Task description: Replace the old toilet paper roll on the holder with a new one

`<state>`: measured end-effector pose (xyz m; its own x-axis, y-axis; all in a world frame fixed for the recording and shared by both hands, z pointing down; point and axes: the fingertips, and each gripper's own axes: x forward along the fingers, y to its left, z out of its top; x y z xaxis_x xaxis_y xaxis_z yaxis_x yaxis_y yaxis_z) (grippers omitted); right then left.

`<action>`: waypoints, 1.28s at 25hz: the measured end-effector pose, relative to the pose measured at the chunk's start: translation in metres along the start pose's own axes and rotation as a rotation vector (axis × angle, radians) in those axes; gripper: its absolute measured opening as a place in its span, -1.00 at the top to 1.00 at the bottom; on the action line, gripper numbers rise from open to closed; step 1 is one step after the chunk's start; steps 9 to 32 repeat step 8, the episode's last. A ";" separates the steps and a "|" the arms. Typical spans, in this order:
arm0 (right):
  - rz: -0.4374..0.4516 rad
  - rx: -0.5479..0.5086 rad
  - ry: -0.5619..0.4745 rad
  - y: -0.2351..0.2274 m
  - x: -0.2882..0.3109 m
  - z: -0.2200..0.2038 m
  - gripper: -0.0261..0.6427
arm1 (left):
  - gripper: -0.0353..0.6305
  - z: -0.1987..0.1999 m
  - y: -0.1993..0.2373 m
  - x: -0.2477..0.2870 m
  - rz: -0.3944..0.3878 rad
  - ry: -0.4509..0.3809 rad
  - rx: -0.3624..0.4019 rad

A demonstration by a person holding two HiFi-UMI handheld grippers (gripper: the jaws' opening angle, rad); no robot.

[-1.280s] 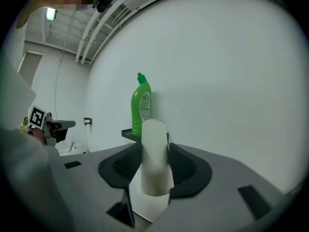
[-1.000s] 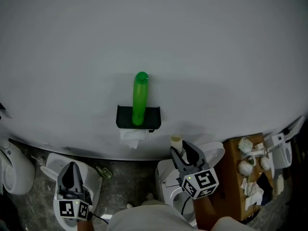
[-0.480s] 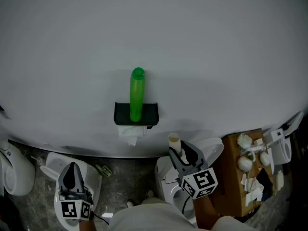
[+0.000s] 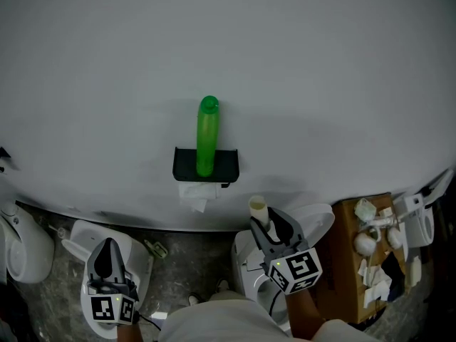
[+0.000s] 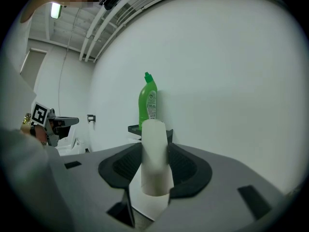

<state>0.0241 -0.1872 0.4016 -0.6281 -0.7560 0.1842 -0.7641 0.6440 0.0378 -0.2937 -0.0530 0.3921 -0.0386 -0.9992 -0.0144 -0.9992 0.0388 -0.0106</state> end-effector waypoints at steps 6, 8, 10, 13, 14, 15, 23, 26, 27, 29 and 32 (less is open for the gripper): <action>0.022 -0.018 -0.013 0.004 0.000 0.004 0.40 | 0.88 -0.001 -0.002 -0.009 0.011 0.002 -0.003; 0.025 -0.028 -0.013 0.007 0.000 0.005 0.40 | 0.88 -0.002 -0.002 -0.012 0.015 0.004 -0.007; 0.025 -0.028 -0.013 0.007 0.000 0.005 0.40 | 0.88 -0.002 -0.002 -0.012 0.015 0.004 -0.007; 0.025 -0.028 -0.013 0.007 0.000 0.005 0.40 | 0.88 -0.002 -0.002 -0.012 0.015 0.004 -0.007; 0.025 -0.028 -0.013 0.007 0.000 0.005 0.40 | 0.88 -0.002 -0.002 -0.012 0.015 0.004 -0.007; 0.025 -0.028 -0.013 0.007 0.000 0.005 0.40 | 0.88 -0.002 -0.002 -0.012 0.015 0.004 -0.007; 0.025 -0.028 -0.013 0.007 0.000 0.005 0.40 | 0.88 -0.002 -0.002 -0.012 0.015 0.004 -0.007; 0.025 -0.028 -0.013 0.007 0.000 0.005 0.40 | 0.88 -0.002 -0.002 -0.012 0.015 0.004 -0.007; 0.025 -0.028 -0.013 0.007 0.000 0.005 0.40 | 0.88 -0.002 -0.002 -0.012 0.015 0.004 -0.007; 0.025 -0.028 -0.013 0.007 0.000 0.005 0.40 | 0.88 -0.002 -0.002 -0.012 0.015 0.004 -0.007; 0.025 -0.028 -0.013 0.007 0.000 0.005 0.40 | 0.88 -0.002 -0.002 -0.012 0.015 0.004 -0.007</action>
